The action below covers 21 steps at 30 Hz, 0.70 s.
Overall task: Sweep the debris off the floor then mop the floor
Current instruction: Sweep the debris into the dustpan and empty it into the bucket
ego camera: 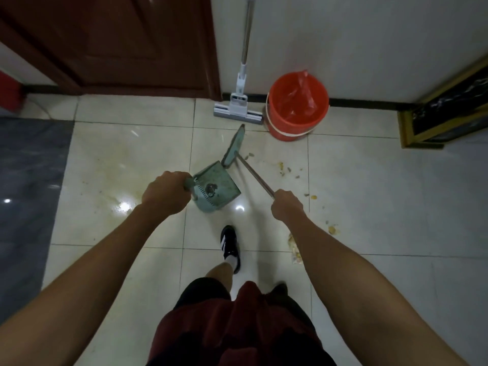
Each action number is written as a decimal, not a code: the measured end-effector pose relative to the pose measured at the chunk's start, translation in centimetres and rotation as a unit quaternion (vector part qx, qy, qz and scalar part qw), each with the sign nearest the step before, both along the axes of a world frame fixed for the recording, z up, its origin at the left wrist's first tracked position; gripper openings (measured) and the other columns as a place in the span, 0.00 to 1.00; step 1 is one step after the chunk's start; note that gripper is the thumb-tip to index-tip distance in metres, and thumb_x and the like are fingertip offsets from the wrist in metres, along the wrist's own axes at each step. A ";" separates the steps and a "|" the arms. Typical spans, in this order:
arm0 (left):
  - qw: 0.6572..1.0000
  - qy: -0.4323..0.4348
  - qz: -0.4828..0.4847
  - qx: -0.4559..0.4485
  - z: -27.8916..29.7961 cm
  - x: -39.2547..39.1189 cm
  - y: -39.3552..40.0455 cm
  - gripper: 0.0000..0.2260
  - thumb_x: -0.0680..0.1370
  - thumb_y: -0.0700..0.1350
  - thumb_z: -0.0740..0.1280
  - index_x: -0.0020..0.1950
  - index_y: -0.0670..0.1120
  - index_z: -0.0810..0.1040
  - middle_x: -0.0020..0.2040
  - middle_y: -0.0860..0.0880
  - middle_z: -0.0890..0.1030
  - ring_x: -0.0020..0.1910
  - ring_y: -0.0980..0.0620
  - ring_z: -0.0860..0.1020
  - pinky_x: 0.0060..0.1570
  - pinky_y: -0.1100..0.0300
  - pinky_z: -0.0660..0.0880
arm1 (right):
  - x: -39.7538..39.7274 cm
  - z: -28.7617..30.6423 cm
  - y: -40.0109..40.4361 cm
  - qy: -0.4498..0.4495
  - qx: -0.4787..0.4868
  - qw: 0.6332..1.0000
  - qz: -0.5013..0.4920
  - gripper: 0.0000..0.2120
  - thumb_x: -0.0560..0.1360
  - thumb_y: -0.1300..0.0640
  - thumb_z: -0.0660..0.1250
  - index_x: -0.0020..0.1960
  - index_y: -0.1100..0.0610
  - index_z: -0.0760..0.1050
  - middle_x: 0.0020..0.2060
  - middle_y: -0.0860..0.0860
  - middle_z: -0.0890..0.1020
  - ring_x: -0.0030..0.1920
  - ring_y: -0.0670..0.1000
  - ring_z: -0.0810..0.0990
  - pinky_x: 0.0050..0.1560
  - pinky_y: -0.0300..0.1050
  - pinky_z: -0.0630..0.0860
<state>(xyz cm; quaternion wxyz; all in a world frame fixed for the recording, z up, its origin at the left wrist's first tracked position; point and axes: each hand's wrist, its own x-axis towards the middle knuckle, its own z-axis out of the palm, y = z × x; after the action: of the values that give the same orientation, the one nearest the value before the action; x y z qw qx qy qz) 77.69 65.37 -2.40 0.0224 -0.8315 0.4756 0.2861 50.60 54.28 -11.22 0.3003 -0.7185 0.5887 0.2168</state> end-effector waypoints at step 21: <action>0.999 0.033 -0.030 0.009 -2.5 6.1 -6.9 0.06 0.77 0.44 0.67 0.47 0.56 0.79 0.40 0.50 0.80 0.40 0.44 0.80 0.45 0.49 0.81 | 5.1 -3.7 -6.0 0.033 0.057 0.989 -0.134 0.14 0.75 0.66 0.63 0.60 0.61 0.73 0.45 0.55 0.77 0.49 0.58 0.83 0.50 0.50 0.80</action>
<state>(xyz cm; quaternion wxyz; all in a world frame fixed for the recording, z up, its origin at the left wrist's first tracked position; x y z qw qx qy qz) 83.75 58.49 -4.90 0.0229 -0.8065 0.4984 0.3172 55.68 48.25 -14.91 0.3469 -0.6075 0.6760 0.2315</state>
